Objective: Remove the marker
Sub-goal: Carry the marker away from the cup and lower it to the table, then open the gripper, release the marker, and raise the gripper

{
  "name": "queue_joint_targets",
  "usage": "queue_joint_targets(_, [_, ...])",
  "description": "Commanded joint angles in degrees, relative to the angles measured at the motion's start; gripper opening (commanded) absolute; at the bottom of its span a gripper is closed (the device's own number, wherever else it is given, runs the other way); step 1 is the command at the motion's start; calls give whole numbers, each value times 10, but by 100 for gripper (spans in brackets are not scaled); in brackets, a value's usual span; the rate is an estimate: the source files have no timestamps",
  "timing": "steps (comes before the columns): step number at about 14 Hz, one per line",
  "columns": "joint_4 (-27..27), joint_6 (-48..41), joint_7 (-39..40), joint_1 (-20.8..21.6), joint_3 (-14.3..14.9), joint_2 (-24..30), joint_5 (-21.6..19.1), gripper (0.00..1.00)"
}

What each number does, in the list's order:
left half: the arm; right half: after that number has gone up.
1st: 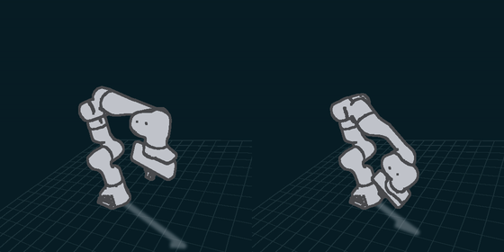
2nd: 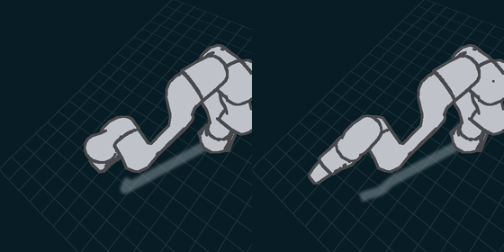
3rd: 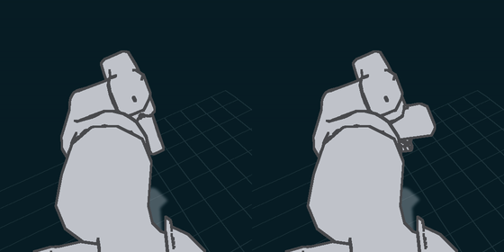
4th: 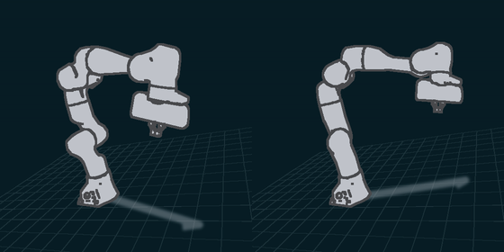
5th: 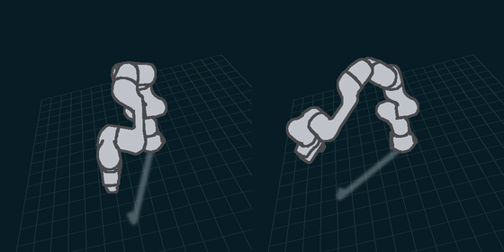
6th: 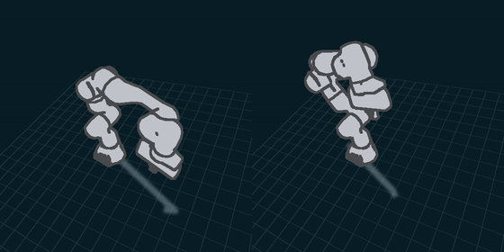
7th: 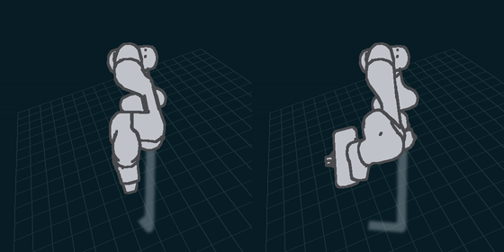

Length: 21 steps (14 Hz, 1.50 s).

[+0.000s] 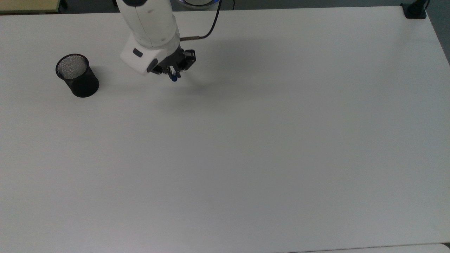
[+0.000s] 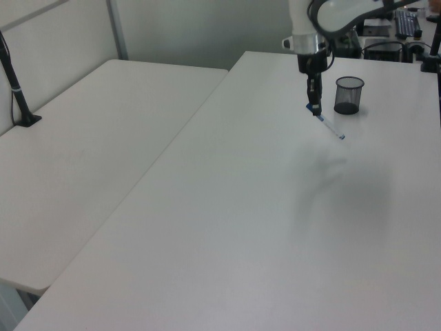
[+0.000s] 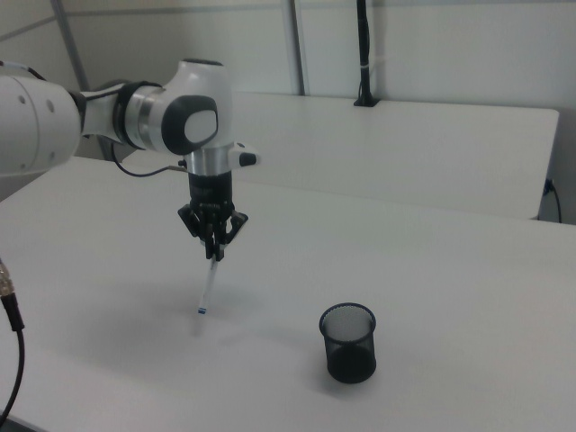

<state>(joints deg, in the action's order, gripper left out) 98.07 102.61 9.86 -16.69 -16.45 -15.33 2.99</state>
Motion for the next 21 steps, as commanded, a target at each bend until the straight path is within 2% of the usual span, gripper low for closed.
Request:
queue_joint_targets(1, [48,108,-30,17,5,-25,9,0])
queue_joint_targets(3, [79,187,-80,22,5,-51,62,0])
queue_joint_targets(6, [81,229,-125,25,5,-79,77,1])
queue_joint_targets(8, [80,233,-141,25,5,-82,77,33])
queue_joint_targets(9, [77,226,-148,23,5,-77,75,65])
queue_joint_targets(10, [75,224,-154,22,5,-65,75,78])
queue_joint_targets(11, [70,191,-157,21,5,-48,75,100])
queue_joint_targets(13, [38,127,-171,21,5,-27,73,100])
queue_joint_targets(17, [-31,23,-206,19,12,52,69,100])
queue_joint_targets(19, [-39,-6,-206,19,32,102,54,100])
queue_joint_targets(21, [-61,-63,-206,27,64,142,4,100])
